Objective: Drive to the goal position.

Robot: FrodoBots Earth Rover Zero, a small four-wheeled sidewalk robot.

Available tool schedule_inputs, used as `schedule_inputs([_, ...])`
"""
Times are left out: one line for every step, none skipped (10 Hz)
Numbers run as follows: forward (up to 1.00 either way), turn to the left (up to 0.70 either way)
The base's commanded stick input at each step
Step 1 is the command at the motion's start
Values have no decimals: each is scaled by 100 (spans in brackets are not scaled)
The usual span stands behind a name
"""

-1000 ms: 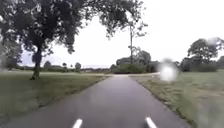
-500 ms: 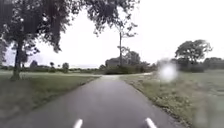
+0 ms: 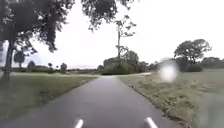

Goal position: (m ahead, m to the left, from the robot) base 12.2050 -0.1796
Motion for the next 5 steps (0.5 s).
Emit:
schedule_inputs([85, 0])
schedule_inputs([85, 0])
schedule_inputs([85, 0])
schedule_inputs([85, 0])
schedule_inputs([85, 0])
